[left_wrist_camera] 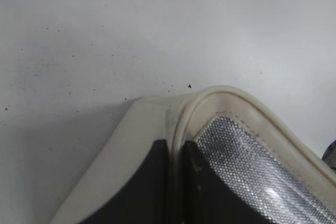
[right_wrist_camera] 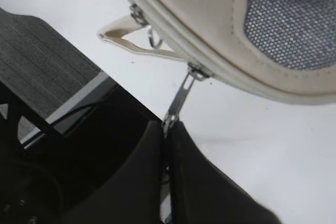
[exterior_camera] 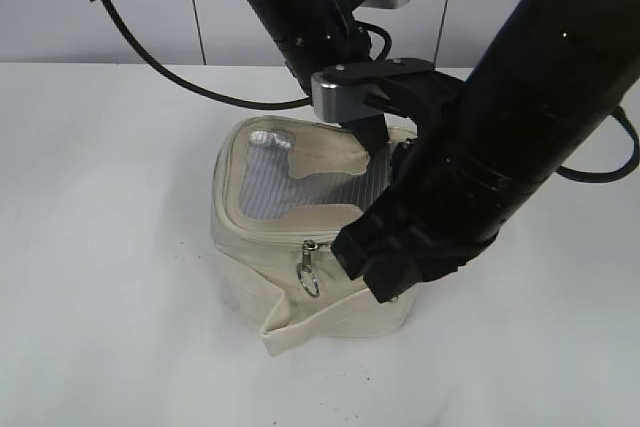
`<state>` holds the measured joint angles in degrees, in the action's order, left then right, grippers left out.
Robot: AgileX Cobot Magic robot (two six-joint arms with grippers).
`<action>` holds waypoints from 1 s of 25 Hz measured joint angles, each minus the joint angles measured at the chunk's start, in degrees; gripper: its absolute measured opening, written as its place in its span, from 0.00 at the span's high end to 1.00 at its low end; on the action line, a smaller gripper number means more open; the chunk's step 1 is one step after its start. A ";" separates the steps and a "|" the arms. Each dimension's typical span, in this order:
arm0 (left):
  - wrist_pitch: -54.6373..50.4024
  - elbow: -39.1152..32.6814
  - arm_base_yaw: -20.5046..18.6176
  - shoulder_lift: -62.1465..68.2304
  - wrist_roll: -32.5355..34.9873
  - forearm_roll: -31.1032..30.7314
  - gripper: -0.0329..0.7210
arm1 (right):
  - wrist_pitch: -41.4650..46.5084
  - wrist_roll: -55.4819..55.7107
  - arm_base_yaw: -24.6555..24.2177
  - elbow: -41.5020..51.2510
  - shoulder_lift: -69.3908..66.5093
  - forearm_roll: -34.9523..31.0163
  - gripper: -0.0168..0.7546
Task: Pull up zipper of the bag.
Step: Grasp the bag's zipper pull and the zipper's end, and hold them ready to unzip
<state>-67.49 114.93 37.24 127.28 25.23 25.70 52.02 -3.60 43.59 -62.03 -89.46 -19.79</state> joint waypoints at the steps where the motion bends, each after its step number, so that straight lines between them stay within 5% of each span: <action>1: 0.12 0.00 0.05 0.00 -0.05 0.00 0.90 | 0.68 0.92 0.06 -0.06 0.00 1.61 0.97; 12: -0.40 -0.11 0.05 -1.16 -1.57 -3.41 0.90 | 7.72 8.19 -0.87 -0.63 3.61 13.50 0.97; 25: -2.16 -0.29 0.33 -1.53 -2.46 -3.24 0.90 | 3.05 6.26 4.97 -1.51 1.69 6.28 0.97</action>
<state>-69.64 114.64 37.57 125.74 22.77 22.46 55.07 2.66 48.56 -63.53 -87.77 -13.51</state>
